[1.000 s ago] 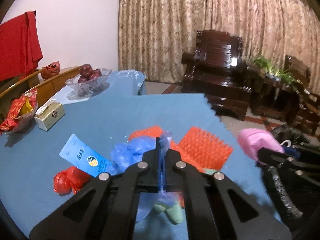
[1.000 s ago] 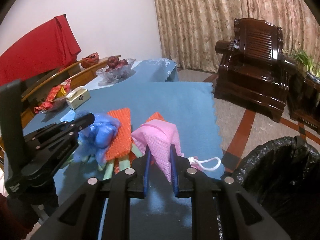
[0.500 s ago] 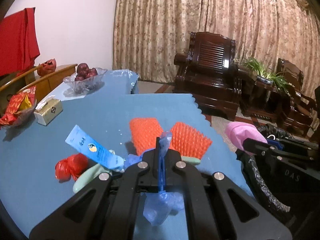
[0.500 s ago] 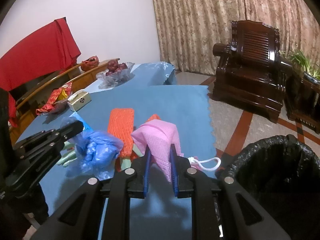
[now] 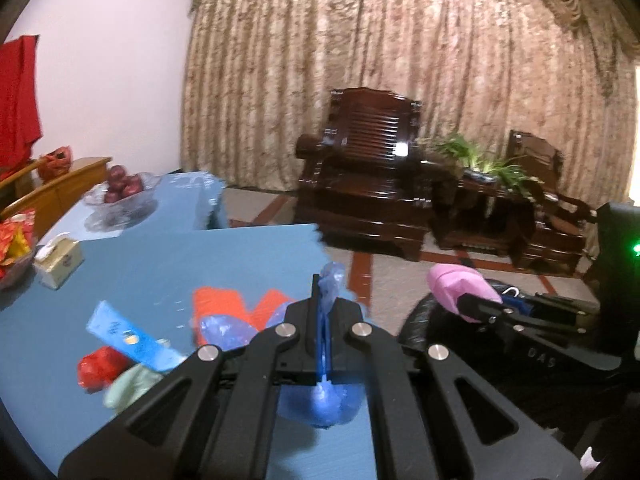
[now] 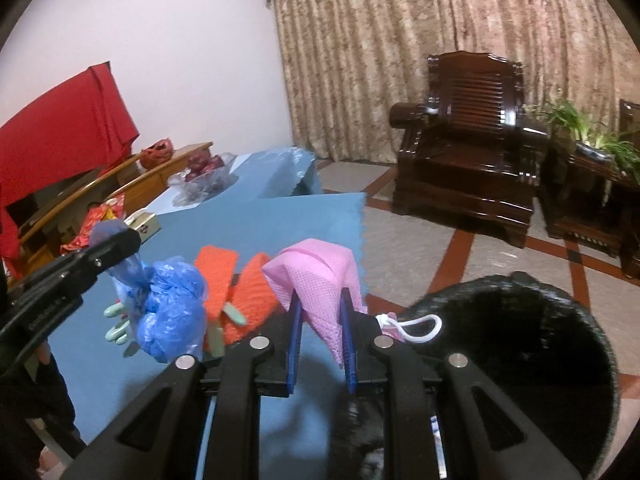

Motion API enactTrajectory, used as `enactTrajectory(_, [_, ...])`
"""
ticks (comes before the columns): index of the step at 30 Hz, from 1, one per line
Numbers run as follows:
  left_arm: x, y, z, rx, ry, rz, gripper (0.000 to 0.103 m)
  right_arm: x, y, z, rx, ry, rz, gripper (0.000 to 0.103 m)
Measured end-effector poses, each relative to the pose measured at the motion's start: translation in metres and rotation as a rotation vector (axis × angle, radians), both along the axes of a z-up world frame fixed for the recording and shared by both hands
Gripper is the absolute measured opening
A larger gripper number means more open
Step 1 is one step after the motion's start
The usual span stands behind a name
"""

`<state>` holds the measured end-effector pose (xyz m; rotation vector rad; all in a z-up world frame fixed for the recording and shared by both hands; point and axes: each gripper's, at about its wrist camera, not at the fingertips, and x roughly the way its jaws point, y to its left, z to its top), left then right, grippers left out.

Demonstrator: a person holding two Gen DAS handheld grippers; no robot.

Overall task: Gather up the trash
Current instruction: 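Carry the mask and blue bag over the bin and open both tools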

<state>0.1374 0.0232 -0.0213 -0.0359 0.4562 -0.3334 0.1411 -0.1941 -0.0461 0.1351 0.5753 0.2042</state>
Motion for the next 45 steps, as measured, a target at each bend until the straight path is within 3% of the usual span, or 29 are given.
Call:
enactTrajectory(12, [0.008, -0.107, -0.008, -0.037, 0.011, -0.225, 0.000, -0.031, -0.093, -0.005, -0.041, 0.013, -0.207, 0.018])
enactTrajectory(20, [0.011, -0.170, -0.039, -0.028, 0.054, -0.327, 0.000, -0.048, -0.138, -0.021, -0.066, 0.056, -0.315, 0.018])
enactTrajectory(27, [0.015, -0.199, -0.062, -0.008, 0.120, -0.399, 0.004, -0.050, -0.157, -0.038, -0.066, 0.110, -0.358, 0.029])
enactTrajectory(29, [0.016, -0.198, -0.066, -0.010, 0.134, -0.391, 0.031, -0.051, -0.161, -0.041, -0.064, 0.122, -0.366, 0.033])
enactTrajectory(31, [0.015, -0.194, -0.070, -0.005, 0.135, -0.370, 0.041, -0.053, -0.163, -0.043, -0.071, 0.126, -0.375, 0.054])
enactTrajectory(33, [0.015, -0.187, -0.070, 0.006, 0.133, -0.358, 0.044, -0.055, -0.163, -0.044, -0.079, 0.124, -0.387, 0.064])
enactTrajectory(35, [0.014, -0.178, -0.068, 0.016, 0.125, -0.331, 0.057, -0.057, -0.162, -0.045, -0.086, 0.124, -0.386, 0.069])
enactTrajectory(40, [0.015, -0.147, -0.062, 0.031, 0.113, -0.252, 0.080, -0.058, -0.152, -0.043, -0.094, 0.107, -0.382, 0.096])
enactTrajectory(41, [0.015, -0.141, -0.060, 0.030, 0.111, -0.236, 0.086, -0.057, -0.148, -0.041, -0.095, 0.100, -0.380, 0.098])
enactTrajectory(45, [0.013, -0.116, -0.055, 0.041, 0.098, -0.164, 0.091, -0.053, -0.135, -0.036, -0.086, 0.087, -0.346, 0.097])
